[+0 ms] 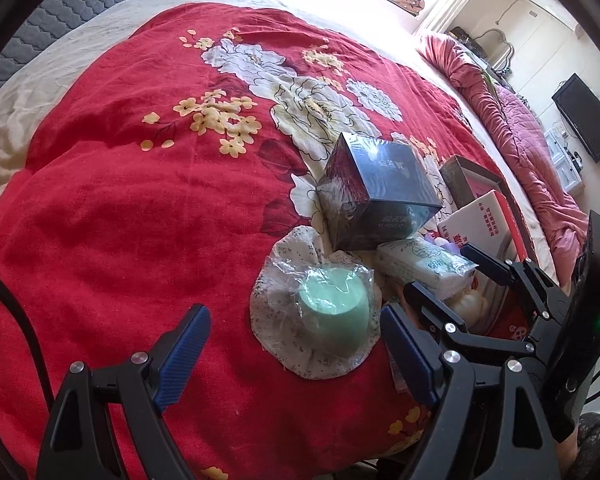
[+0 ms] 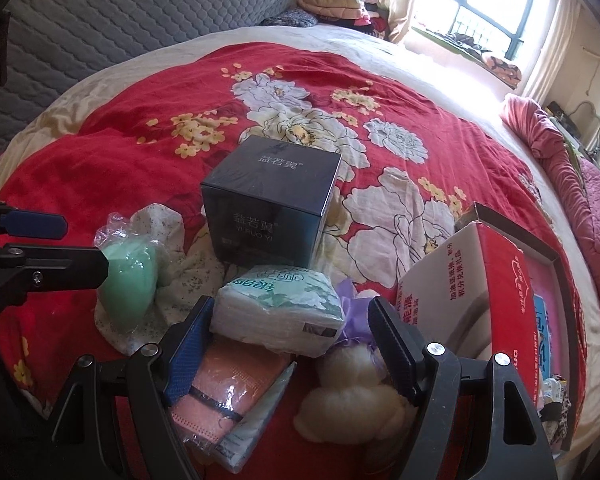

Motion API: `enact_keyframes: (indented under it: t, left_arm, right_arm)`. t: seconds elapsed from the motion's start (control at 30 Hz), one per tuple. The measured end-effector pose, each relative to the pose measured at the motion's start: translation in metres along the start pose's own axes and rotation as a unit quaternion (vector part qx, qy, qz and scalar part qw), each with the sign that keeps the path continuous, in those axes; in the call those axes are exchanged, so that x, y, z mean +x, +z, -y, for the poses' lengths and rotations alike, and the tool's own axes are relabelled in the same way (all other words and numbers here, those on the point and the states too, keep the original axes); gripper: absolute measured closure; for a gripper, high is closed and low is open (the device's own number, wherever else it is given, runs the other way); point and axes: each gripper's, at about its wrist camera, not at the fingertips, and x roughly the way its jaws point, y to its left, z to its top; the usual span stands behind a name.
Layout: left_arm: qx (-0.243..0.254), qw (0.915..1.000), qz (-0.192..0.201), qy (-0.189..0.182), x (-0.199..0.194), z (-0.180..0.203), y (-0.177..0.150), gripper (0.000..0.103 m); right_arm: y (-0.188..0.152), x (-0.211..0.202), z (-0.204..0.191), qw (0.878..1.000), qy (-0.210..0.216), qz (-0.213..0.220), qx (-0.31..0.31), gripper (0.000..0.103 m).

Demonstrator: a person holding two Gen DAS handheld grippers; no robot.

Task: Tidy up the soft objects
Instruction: 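Grasp the green bagged soap with the left gripper while the right grasps a white tissue packet, then lift the green soap with the left gripper while the right lifts the tissue packet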

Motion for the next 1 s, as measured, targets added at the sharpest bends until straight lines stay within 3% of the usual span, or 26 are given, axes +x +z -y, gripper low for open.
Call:
enact_keyframes:
  t: [0.13,0.23,0.6,0.8,1.0]
  left_arm:
    - [0.000,1.0000,-0.005,-0.001,0.005,0.004,0.000,0.017]
    - [0.003,1.0000,-0.003,-0.004,0.006,0.010,0.000,0.017]
    - [0.003,0.9992,-0.021,-0.034,0.021,0.025,0.000,0.042]
    - [0.003,0.9996,-0.025,-0.016,0.029,0.025,0.001,0.051]
    - [-0.013,0.9994,-0.016,-0.027,0.026,0.019,-0.001,0.057]
  right_arm:
    - [-0.001,0.003,-0.002,1.000,0.003,0.004,-0.014,0.027]
    - [-0.003,0.005,0.001,1.000,0.016,0.007,-0.008,0.043]
    - [-0.008,0.005,0.009,0.999,0.045,0.007,0.017,0.050]
    - [-0.009,0.001,0.012,0.998,0.054,0.016,0.025,0.052]
    - [-0.010,-0.009,0.016,0.997,0.057,0.031,0.035,0.053]
